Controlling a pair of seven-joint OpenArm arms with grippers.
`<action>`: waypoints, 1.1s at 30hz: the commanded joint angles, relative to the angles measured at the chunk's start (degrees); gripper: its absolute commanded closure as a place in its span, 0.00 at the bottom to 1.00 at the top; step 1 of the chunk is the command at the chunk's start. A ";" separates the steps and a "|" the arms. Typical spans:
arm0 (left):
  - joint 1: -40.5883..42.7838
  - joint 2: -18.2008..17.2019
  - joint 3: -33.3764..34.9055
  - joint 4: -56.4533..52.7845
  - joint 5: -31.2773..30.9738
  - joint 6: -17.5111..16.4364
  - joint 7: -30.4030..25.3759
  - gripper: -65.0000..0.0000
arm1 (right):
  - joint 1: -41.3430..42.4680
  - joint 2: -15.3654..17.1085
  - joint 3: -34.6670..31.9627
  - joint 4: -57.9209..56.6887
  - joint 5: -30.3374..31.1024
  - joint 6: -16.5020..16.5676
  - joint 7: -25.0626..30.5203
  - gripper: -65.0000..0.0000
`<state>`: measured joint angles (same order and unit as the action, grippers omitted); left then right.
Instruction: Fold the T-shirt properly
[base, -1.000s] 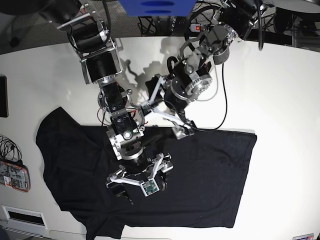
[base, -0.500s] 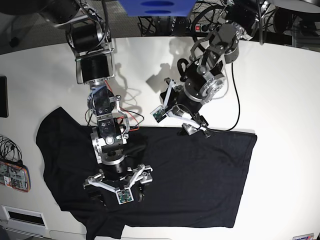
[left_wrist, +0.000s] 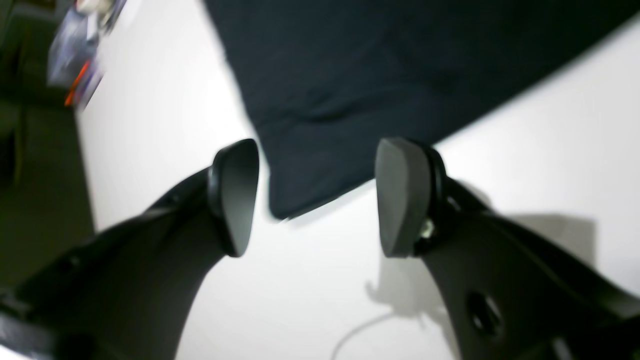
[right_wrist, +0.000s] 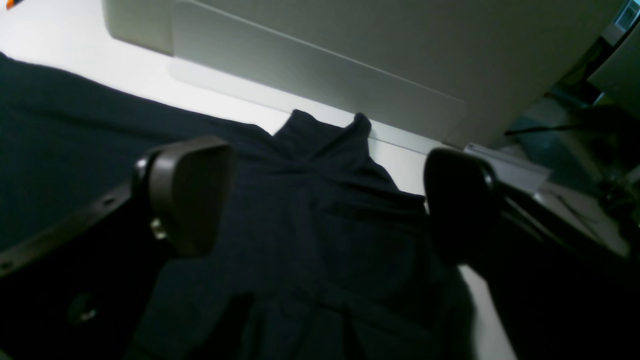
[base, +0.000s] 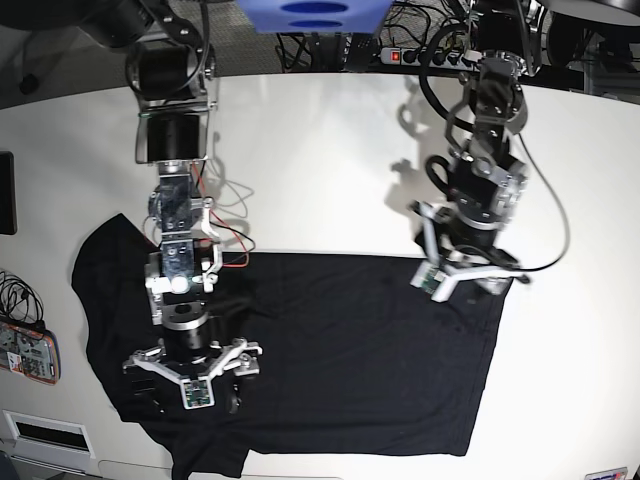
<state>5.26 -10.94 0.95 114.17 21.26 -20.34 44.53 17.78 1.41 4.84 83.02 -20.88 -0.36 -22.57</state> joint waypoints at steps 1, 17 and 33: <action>-0.90 -0.27 -2.31 0.60 -0.82 0.25 -0.80 0.48 | 1.69 2.41 -0.14 0.89 -0.17 -0.39 1.51 0.08; -12.77 -10.38 -18.67 -24.72 -28.51 0.16 -1.50 0.48 | -0.68 6.81 4.26 -3.86 -0.08 6.29 -6.66 0.08; -16.29 -11.52 -6.88 -46.43 -28.42 0.34 -30.07 0.48 | -5.78 6.81 5.58 -5.88 0.09 6.47 -10.27 0.08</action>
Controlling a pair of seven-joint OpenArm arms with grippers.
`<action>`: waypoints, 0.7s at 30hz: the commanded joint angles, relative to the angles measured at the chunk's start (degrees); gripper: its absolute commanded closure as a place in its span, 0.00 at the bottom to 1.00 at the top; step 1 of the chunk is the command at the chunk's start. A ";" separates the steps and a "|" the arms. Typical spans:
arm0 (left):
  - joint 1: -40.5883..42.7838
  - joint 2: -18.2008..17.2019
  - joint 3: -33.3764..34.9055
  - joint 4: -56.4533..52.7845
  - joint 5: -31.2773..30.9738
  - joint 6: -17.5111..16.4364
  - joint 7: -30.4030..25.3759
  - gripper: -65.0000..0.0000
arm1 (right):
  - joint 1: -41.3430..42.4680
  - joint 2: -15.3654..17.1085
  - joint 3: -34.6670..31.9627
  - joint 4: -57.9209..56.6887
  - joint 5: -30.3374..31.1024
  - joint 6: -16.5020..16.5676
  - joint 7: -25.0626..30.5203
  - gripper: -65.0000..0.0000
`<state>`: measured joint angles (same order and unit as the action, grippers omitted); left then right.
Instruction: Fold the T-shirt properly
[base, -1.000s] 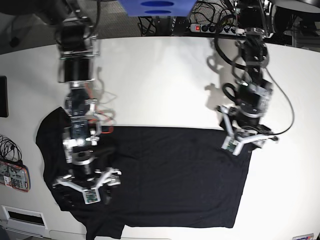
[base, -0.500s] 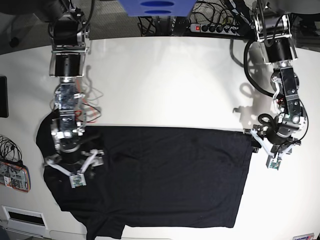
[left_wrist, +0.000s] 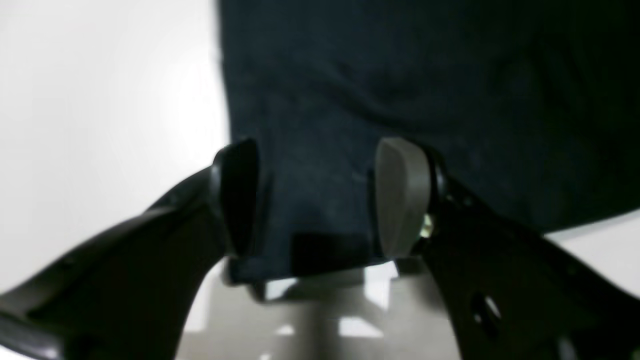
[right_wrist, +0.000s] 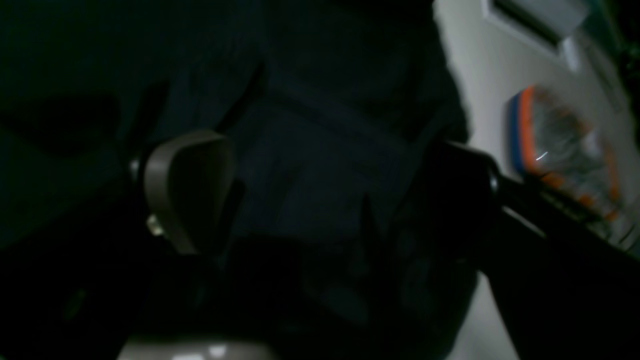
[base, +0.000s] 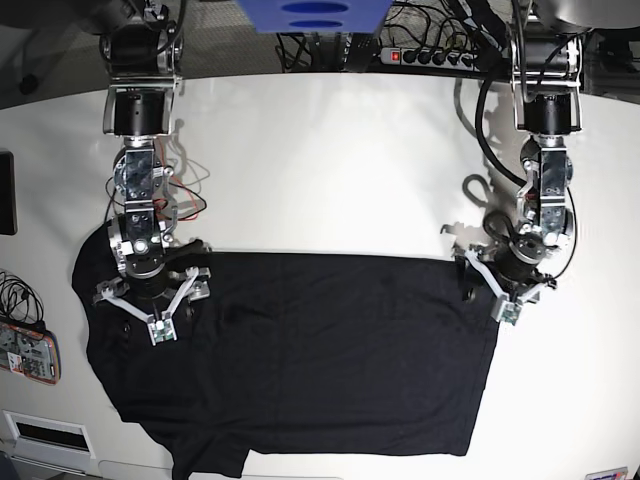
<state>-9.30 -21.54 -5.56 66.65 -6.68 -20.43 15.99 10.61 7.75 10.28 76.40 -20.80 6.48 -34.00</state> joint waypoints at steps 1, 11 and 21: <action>-2.61 -0.92 0.16 -1.47 -0.58 0.43 -2.67 0.48 | 1.39 0.47 0.13 0.21 0.01 -0.28 1.08 0.08; -2.88 -1.80 0.77 -8.50 -0.58 0.43 -6.10 0.48 | 1.56 0.21 2.42 -9.28 2.47 5.52 0.64 0.08; 0.03 -1.89 3.67 -8.50 -0.58 0.43 -4.16 0.48 | -2.13 0.38 7.52 -12.18 11.52 5.78 -1.91 0.08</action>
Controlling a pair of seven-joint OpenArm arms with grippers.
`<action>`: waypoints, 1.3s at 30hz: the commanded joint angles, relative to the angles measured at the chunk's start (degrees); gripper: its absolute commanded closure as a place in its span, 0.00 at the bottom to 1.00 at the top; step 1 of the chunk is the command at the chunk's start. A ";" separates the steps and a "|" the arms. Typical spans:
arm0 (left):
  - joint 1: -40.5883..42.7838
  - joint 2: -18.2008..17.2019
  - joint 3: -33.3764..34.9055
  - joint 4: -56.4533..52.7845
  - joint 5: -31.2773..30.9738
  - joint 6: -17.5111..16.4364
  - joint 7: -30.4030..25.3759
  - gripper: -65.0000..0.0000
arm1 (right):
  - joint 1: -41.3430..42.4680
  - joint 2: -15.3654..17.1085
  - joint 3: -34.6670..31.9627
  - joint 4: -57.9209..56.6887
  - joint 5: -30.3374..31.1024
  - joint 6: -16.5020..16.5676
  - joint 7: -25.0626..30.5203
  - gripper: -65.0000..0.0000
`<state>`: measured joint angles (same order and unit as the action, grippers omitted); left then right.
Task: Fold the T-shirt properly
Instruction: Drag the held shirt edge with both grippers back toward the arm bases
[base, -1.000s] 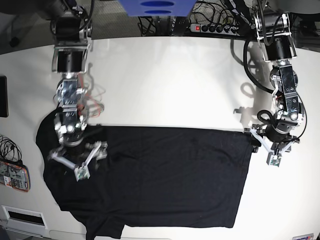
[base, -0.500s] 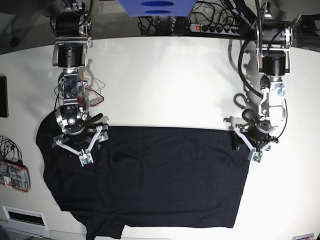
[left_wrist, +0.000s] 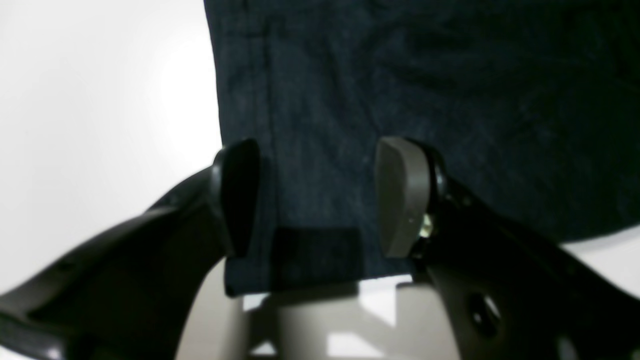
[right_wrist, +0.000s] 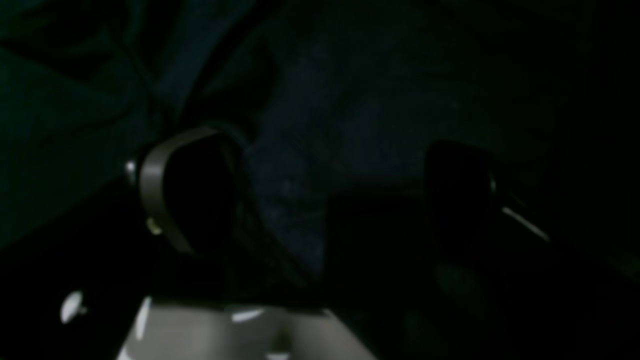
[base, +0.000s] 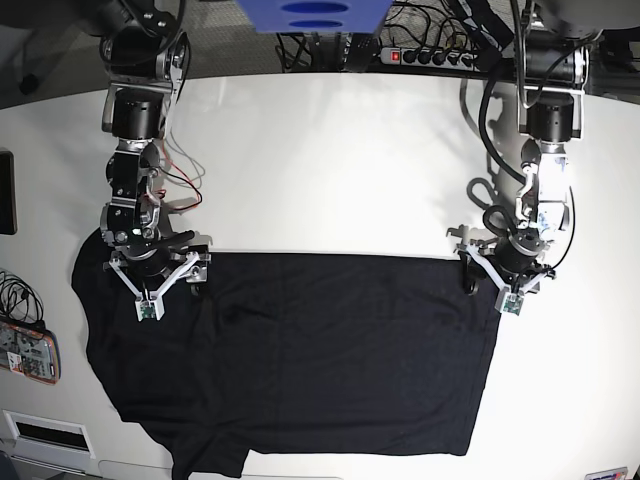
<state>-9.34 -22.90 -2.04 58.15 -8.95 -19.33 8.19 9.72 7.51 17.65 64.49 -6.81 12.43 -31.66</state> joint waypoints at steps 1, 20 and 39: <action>0.24 -0.53 0.15 0.00 1.70 -0.76 4.43 0.48 | -2.29 0.62 0.15 0.35 -2.47 -0.16 -3.81 0.08; 12.03 -3.79 -0.29 7.65 1.70 -0.67 6.45 0.48 | -10.02 0.71 0.06 7.56 -2.38 2.91 -1.88 0.08; 13.34 -3.43 -1.96 7.74 1.17 -0.67 6.45 0.48 | -7.91 0.36 3.23 28.65 -2.20 6.96 -12.43 0.08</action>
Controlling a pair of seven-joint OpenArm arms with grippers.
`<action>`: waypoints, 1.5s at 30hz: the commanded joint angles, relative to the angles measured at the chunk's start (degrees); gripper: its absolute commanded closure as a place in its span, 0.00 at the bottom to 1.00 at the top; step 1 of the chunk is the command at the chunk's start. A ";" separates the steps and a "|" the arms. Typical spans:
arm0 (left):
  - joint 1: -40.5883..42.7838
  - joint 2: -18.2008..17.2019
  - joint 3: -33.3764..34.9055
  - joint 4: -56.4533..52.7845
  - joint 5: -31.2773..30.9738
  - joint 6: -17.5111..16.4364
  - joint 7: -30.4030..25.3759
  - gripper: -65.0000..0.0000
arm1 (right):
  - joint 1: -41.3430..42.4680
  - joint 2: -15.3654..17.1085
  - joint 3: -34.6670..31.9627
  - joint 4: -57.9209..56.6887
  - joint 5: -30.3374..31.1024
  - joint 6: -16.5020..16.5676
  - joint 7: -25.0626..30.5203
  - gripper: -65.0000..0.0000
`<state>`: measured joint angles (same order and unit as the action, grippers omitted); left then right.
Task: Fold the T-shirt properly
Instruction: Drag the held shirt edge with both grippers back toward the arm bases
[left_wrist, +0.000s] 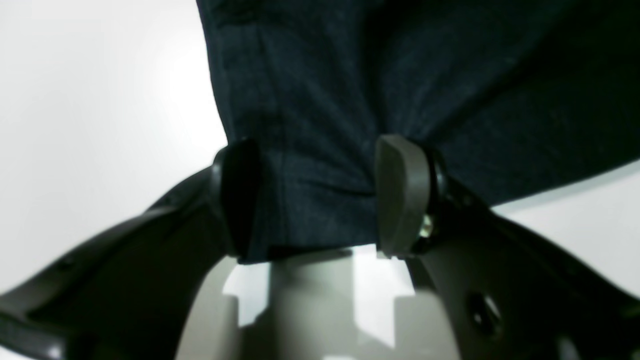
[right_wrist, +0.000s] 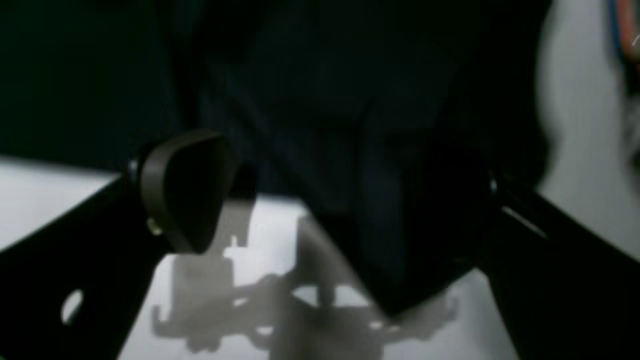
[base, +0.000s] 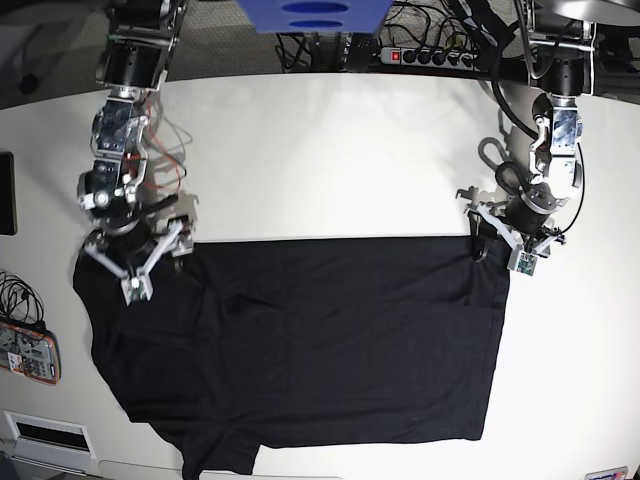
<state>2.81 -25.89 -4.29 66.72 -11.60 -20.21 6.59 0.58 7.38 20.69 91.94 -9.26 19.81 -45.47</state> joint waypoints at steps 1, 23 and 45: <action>1.19 -0.44 0.29 -0.83 3.81 0.21 8.05 0.48 | 2.72 0.49 0.19 1.64 0.25 -0.43 0.42 0.08; 1.81 -0.44 0.56 0.23 4.08 0.21 8.14 0.48 | 11.68 0.40 5.99 -27.37 0.33 -0.25 13.87 0.08; 13.94 -1.85 -0.58 9.02 4.34 0.21 8.22 0.48 | -6.43 0.49 6.17 -15.77 0.25 -0.16 12.02 0.08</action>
<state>15.00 -27.22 -5.21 76.84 -12.08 -19.90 5.28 -5.19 7.46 26.85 76.62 -4.86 19.99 -27.68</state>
